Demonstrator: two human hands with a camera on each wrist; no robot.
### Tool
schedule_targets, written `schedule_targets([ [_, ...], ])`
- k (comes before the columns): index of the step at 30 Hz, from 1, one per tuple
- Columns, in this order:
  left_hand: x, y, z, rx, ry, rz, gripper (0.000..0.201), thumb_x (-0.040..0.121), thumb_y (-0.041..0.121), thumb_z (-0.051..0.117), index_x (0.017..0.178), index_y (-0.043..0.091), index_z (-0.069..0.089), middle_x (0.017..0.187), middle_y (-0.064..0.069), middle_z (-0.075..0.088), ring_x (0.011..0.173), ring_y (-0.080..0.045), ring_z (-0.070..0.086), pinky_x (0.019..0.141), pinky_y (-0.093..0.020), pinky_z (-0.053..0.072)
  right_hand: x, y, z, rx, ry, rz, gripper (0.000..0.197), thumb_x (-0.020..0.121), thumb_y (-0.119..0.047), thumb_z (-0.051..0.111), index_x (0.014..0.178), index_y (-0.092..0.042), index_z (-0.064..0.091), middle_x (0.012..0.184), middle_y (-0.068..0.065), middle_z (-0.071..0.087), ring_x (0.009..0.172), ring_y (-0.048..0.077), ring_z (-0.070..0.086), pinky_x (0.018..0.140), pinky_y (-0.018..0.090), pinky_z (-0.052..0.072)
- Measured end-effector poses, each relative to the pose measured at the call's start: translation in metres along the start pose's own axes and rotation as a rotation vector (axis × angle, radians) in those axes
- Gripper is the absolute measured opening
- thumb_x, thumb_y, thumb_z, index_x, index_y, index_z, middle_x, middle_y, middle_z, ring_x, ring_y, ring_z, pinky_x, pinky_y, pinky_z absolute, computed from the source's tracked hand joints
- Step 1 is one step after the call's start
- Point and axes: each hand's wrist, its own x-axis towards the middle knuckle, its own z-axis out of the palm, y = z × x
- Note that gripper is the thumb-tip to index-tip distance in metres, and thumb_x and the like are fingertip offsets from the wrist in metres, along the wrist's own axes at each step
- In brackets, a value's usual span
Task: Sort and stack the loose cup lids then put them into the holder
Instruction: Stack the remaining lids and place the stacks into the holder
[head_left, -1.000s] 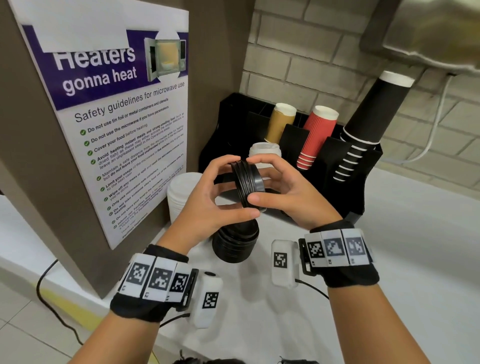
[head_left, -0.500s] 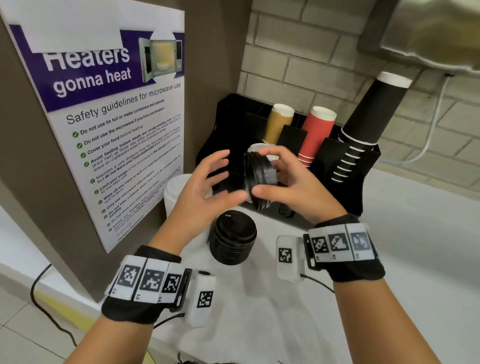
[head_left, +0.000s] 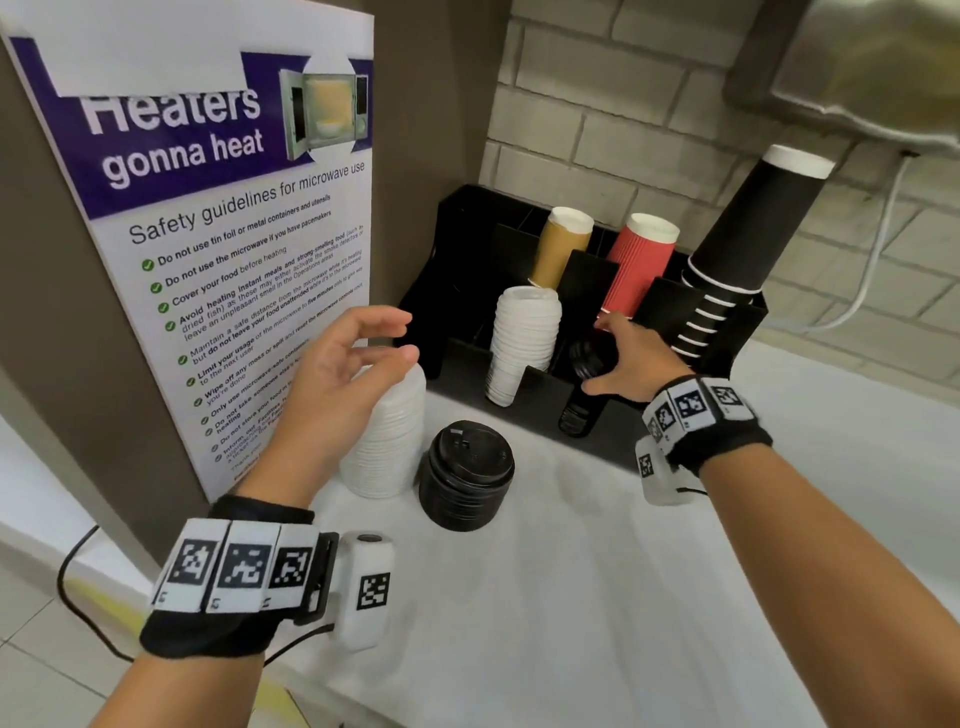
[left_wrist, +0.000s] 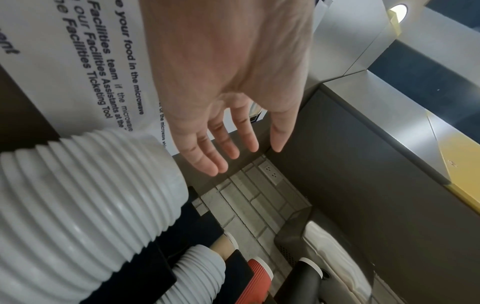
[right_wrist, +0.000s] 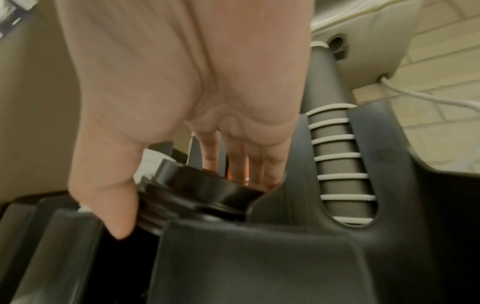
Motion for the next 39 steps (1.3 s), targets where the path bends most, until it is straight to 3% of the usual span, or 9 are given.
schedule_targets([
  [3, -0.001, 0.001, 0.003, 0.010, -0.001, -0.009, 0.023, 0.078, 0.029, 0.069, 0.098, 0.040, 0.069, 0.106, 0.017, 0.066, 0.089, -0.005, 0.064, 0.102, -0.049, 0.049, 0.004, -0.005, 0.009, -0.117, -0.079, -0.019, 0.089, 0.069, -0.016, 0.082, 0.143, -0.010, 0.032, 0.137, 0.016, 0.045, 0.117, 0.029, 0.050, 0.088, 0.028, 0.041],
  [9, -0.005, 0.006, 0.005, 0.005, 0.005, -0.013, 0.024, 0.078, 0.026, 0.068, 0.100, 0.032, 0.068, 0.100, 0.021, 0.066, 0.086, -0.003, 0.062, 0.102, -0.047, 0.049, 0.003, -0.011, 0.015, -0.203, -0.171, -0.026, 0.087, 0.069, -0.014, 0.080, 0.142, -0.009, 0.033, 0.117, 0.014, 0.053, 0.092, 0.022, 0.053, 0.073, 0.032, 0.050],
  [13, -0.005, 0.005, 0.005, 0.018, 0.002, -0.005, 0.023, 0.085, 0.016, 0.069, 0.101, 0.033, 0.067, 0.100, 0.021, 0.066, 0.086, -0.002, 0.061, 0.104, -0.048, 0.048, 0.001, -0.013, 0.021, -0.269, -0.174, -0.035, 0.087, 0.070, -0.020, 0.080, 0.142, -0.008, 0.033, 0.121, 0.015, 0.053, 0.103, 0.028, 0.056, 0.084, 0.040, 0.053],
  [16, -0.005, 0.006, 0.005, 0.016, 0.004, -0.014, 0.022, 0.080, 0.024, 0.069, 0.099, 0.034, 0.067, 0.100, 0.022, 0.066, 0.086, -0.002, 0.062, 0.103, -0.046, 0.049, 0.001, -0.013, 0.022, -0.287, -0.167, -0.038, 0.085, 0.072, -0.024, 0.079, 0.142, -0.008, 0.033, 0.126, 0.015, 0.050, 0.110, 0.029, 0.053, 0.089, 0.041, 0.051],
  [22, -0.005, 0.006, 0.008, 0.015, 0.000, -0.020, 0.022, 0.078, 0.028, 0.068, 0.097, 0.038, 0.068, 0.103, 0.019, 0.067, 0.087, -0.003, 0.062, 0.102, -0.045, 0.049, -0.002, -0.017, 0.035, -0.334, -0.109, -0.057, 0.075, 0.071, -0.026, 0.079, 0.134, -0.004, 0.044, 0.123, 0.014, 0.047, 0.111, 0.030, 0.050, 0.087, 0.042, 0.051],
  [28, -0.006, 0.006, 0.012, 0.013, -0.011, -0.024, 0.022, 0.080, 0.025, 0.069, 0.100, 0.034, 0.067, 0.104, 0.018, 0.066, 0.088, -0.004, 0.062, 0.103, -0.044, 0.048, 0.001, -0.012, 0.038, -0.278, -0.082, -0.094, 0.069, 0.074, -0.016, 0.076, 0.137, -0.011, 0.049, 0.126, 0.016, 0.039, 0.113, 0.031, 0.045, 0.085, 0.031, 0.045],
  [32, -0.006, 0.003, 0.012, 0.031, -0.018, -0.014, 0.023, 0.090, 0.010, 0.067, 0.103, 0.029, 0.067, 0.108, 0.011, 0.065, 0.088, -0.005, 0.061, 0.104, -0.047, 0.048, 0.000, -0.013, 0.040, -0.290, -0.071, -0.107, 0.062, 0.078, -0.017, 0.073, 0.135, -0.012, 0.050, 0.124, 0.017, 0.041, 0.114, 0.032, 0.043, 0.088, 0.033, 0.044],
  [36, -0.006, 0.002, 0.011, 0.031, -0.010, -0.018, 0.024, 0.090, 0.009, 0.067, 0.102, 0.030, 0.067, 0.107, 0.013, 0.065, 0.086, -0.003, 0.061, 0.104, -0.043, 0.048, -0.004, -0.017, 0.040, -0.254, -0.024, -0.124, 0.055, 0.076, -0.009, 0.074, 0.125, -0.004, 0.049, 0.116, 0.017, 0.048, 0.105, 0.031, 0.051, 0.079, 0.032, 0.044],
  [39, -0.005, 0.002, 0.011, 0.024, -0.013, -0.020, 0.022, 0.088, 0.014, 0.070, 0.101, 0.031, 0.067, 0.107, 0.013, 0.065, 0.086, -0.004, 0.061, 0.104, -0.043, 0.048, -0.011, -0.019, 0.038, -0.223, -0.022, -0.139, 0.057, 0.074, -0.007, 0.075, 0.124, -0.003, 0.048, 0.115, 0.016, 0.050, 0.104, 0.030, 0.052, 0.084, 0.037, 0.048],
])
